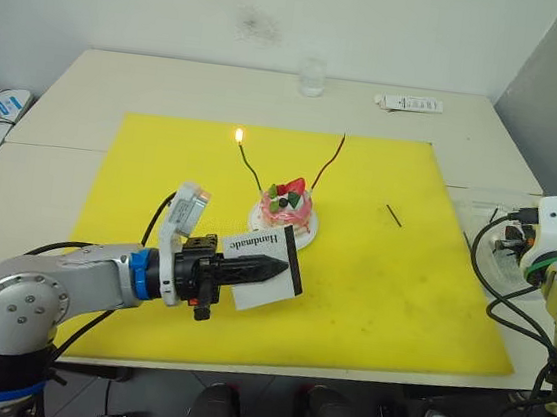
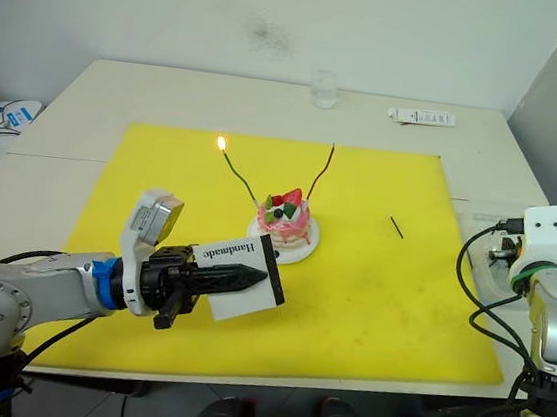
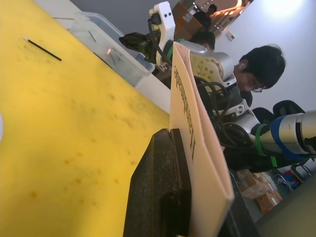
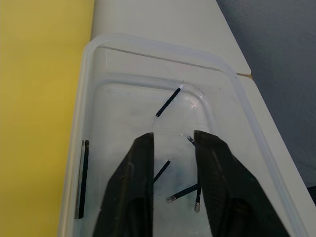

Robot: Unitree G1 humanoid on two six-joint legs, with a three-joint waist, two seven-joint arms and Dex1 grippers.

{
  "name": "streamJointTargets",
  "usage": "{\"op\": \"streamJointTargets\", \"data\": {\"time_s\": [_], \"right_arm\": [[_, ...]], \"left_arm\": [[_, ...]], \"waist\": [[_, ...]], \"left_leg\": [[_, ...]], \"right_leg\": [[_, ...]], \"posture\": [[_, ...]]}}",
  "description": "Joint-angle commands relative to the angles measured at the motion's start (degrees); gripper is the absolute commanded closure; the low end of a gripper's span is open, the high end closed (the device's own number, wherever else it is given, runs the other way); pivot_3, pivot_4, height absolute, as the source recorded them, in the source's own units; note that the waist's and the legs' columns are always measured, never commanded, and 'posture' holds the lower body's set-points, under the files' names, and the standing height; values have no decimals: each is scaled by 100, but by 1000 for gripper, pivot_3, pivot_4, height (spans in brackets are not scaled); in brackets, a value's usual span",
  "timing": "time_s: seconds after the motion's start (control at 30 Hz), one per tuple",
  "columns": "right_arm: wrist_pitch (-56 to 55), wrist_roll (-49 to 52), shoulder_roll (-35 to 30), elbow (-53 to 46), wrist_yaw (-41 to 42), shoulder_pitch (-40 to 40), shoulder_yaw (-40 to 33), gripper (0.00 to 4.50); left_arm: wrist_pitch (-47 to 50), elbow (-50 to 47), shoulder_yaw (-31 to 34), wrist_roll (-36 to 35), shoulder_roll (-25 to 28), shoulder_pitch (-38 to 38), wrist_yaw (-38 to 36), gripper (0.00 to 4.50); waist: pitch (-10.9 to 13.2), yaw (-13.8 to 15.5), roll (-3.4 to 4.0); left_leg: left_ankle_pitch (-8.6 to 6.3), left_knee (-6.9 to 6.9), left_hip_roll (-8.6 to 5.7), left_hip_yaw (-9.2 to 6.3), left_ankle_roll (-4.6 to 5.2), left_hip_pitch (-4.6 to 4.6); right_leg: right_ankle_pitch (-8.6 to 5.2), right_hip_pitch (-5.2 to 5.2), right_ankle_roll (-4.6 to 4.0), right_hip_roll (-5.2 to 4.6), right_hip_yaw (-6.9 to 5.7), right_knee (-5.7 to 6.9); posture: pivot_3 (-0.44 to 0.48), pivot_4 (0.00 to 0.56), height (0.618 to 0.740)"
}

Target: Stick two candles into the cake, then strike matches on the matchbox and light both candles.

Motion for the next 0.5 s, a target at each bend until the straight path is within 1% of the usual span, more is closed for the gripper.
{"op": "streamJointTargets", "data": {"time_s": [0.03, 0.2, 0.23, 0.33, 0.4, 0.5], "right_arm": [[-53, -18, -27, -93, -167, -86, -187, 1924], [-24, 25, 11, -386, -279, -27, -263, 155], [-109, 1, -5, -539, -271, 42, -251, 35], [-255, -11, 37, -1131, -237, 261, -188, 35], [-254, 247, 242, -1723, -71, 354, -57, 35], [-314, 1131, 389, -2490, 972, 399, 553, 35]], "left_arm": [[-174, -226, 144, -223, 67, 44, 51, 4500], [-238, -222, 145, -261, 129, 105, 51, 4500], [-247, -212, 147, -256, 147, 116, 33, 4500], [-257, -172, 146, -216, 181, 129, -21, 4500], [-262, -147, 137, -160, 203, 153, -75, 4500], [-300, -124, 135, -85, 249, 233, -124, 4500]], "waist": [[0, 0, 0], [0, 0, 1], [-1, 0, 2], [-1, 3, 2], [-1, -4, 2], [-2, -31, 4]], "left_leg": [[0, 0, 0, 0, 0, 0], [0, 1, 0, 1, 0, 1], [0, 1, 0, 0, 0, 1], [0, 0, 1, -2, 0, 0], [0, 0, 2, 0, 0, 1], [0, 0, 8, 0, -1, 7]], "right_leg": [[0, 0, 0, 0, 0, 0], [1, 0, 2, 0, 0, 2], [1, 1, 2, 0, 0, 2], [1, 0, 2, 1, -2, 2], [1, 0, 2, 2, 0, 2], [1, 1, 2, 8, 1, 6]], "posture": [[0, 150, 740], [0, 150, 740], [0, 150, 740], [0, 150, 740], [0, 150, 740], [0, 150, 740]]}}
